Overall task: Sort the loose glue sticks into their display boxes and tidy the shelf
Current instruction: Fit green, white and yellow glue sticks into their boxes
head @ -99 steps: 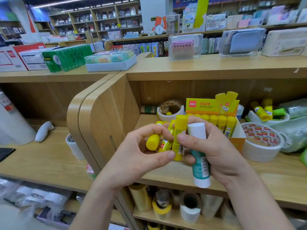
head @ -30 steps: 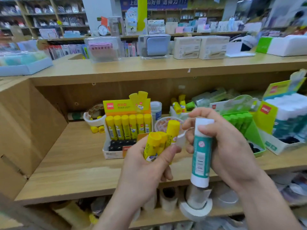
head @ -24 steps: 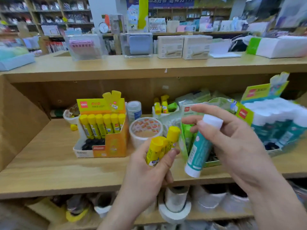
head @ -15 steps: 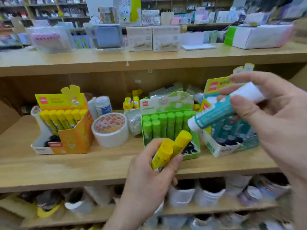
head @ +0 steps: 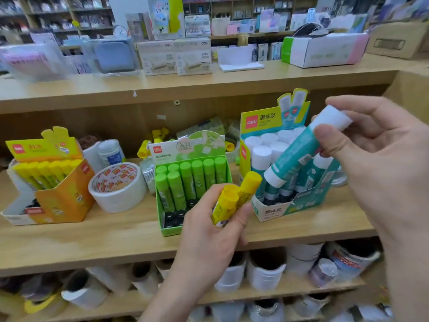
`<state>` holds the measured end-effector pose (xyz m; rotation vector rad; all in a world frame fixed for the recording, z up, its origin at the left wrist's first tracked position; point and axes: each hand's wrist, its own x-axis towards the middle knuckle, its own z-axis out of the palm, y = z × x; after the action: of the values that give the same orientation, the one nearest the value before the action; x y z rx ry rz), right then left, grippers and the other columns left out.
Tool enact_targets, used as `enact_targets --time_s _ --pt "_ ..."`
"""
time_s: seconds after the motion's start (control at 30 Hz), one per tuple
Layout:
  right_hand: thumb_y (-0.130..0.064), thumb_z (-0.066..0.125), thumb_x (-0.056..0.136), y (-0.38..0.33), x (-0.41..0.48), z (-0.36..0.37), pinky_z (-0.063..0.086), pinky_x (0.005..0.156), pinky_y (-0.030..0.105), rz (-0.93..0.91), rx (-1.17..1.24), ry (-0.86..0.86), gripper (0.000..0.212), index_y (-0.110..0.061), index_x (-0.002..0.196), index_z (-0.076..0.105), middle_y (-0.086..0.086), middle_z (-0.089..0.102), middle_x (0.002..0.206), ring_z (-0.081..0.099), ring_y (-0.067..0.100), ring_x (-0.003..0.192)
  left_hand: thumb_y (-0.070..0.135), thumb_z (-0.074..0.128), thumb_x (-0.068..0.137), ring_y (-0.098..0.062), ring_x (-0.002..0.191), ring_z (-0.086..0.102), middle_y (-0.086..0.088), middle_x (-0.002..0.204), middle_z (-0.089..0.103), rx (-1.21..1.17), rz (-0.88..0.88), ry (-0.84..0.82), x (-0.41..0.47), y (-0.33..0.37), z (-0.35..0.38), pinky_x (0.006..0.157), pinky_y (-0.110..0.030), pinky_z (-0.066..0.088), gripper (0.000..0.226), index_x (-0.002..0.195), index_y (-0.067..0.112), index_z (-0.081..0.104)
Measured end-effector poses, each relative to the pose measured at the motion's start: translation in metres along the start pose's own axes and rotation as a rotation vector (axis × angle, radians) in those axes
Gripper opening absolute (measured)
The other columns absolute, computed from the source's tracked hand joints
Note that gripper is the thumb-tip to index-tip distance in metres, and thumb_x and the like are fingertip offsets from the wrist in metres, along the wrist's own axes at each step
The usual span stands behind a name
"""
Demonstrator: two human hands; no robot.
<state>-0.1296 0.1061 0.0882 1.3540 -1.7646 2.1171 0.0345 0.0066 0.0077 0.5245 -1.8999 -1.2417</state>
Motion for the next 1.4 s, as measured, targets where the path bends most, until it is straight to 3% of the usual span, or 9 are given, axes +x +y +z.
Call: enact_targets --time_s 0.13,0.33,0.47,0.57,0.77,0.97,1.13,1.27,1.4 --pt "-0.007 0.074 0.081 0.011 0.003 -0.011 0.051 0.07 0.014 -0.007 -0.117 -0.045 0.037 -0.036 0.101 0.063 -0.009 0.068 0.096 0.067 0.005 0.08 0.033 0.067 0.085 -0.019 0.049 0.058 -0.004 0.06 0.059 0.02 0.012 -0.048 0.004 0.005 0.011 0.05 -0.022 0.045 0.01 0.087 0.027 0.059" --pt "-0.033 0.072 0.075 0.027 0.007 -0.026 0.051 0.082 0.032 -0.031 -0.464 -0.149 0.03 -0.036 0.102 0.061 -0.017 0.067 0.098 0.063 0.007 0.096 0.047 0.059 0.079 -0.013 0.059 0.052 0.015 0.066 0.056 0.381 0.145 -0.085 0.015 0.002 0.033 0.056 -0.031 0.046 0.024 0.099 0.036 0.051" --pt "-0.027 0.077 0.074 0.039 0.0 -0.026 0.038 0.081 0.015 -0.063 -0.601 -0.193 0.03 -0.028 0.1 0.064 -0.009 0.063 0.099 0.057 0.003 0.095 0.048 0.056 0.08 -0.02 0.064 0.055 0.01 0.069 0.061 0.483 0.163 -0.087 0.017 -0.004 0.037 0.057 -0.035 0.046 0.023 0.099 0.038 0.048" --pt "-0.02 0.08 0.072 0.047 -0.001 -0.026 0.033 0.081 0.006 -0.117 -0.659 -0.208 0.03 -0.018 0.1 0.068 -0.007 0.06 0.094 0.05 0.004 0.093 0.052 0.056 0.08 -0.017 0.065 0.052 0.014 0.062 0.054 0.446 0.154 -0.066 0.018 -0.003 0.038 0.054 -0.028 0.04 0.023 0.096 0.037 0.05" --pt "-0.026 0.075 0.078 0.049 0.005 -0.029 0.037 0.089 0.025 -0.297 -0.817 -0.231 0.02 -0.011 0.092 0.074 0.001 0.066 0.096 0.053 0.024 0.099 0.036 0.069 0.085 -0.014 0.054 0.054 0.01 0.07 0.06 0.321 0.059 -0.079 0.023 -0.003 0.034 0.055 -0.034 0.048 0.014 0.09 0.034 0.057" --pt "-0.033 0.062 0.084 0.049 -0.001 -0.025 0.049 0.074 0.049 -0.322 -0.842 -0.195 0.024 -0.014 0.092 0.074 -0.002 0.067 0.094 0.055 0.024 0.102 0.032 0.069 0.086 -0.024 0.057 0.056 0.009 0.068 0.059 0.205 -0.008 -0.092 0.023 -0.001 0.033 0.055 -0.04 0.05 0.01 0.085 0.031 0.059" --pt "-0.032 0.056 0.083 0.05 -0.012 -0.025 0.045 0.074 0.043 -0.303 -0.932 -0.191 0.029 -0.02 0.104 0.071 -0.005 0.066 0.107 0.052 0.023 0.111 0.023 0.069 0.087 -0.016 0.05 0.053 0.012 0.055 0.057 0.088 -0.073 -0.065 0.023 0.004 0.031 0.051 -0.022 0.043 0.011 0.079 0.025 0.061" --pt "-0.029 0.059 0.083 0.046 -0.025 -0.021 0.038 0.087 0.046 -0.292 -0.96 -0.119 0.04 -0.019 0.122 0.063 0.002 0.058 0.126 0.042 0.024 0.121 0.022 0.071 0.085 -0.018 0.042 0.048 -0.001 0.056 0.056 -0.189 -0.162 -0.048 0.017 0.016 0.027 0.044 -0.022 0.041 0.014 0.079 0.011 0.064" --pt "-0.033 0.058 0.089 0.014 -0.047 0.002 0.04 0.095 0.019 -0.085 -0.455 -0.117 0.043 -0.022 0.13 0.056 -0.012 0.066 0.113 0.058 0.009 0.106 0.028 0.077 0.076 -0.017 0.04 0.047 -0.009 0.058 0.057 -0.351 -0.185 -0.072 0.006 0.024 0.022 0.043 -0.02 0.039 0.027 0.077 0.004 0.066"
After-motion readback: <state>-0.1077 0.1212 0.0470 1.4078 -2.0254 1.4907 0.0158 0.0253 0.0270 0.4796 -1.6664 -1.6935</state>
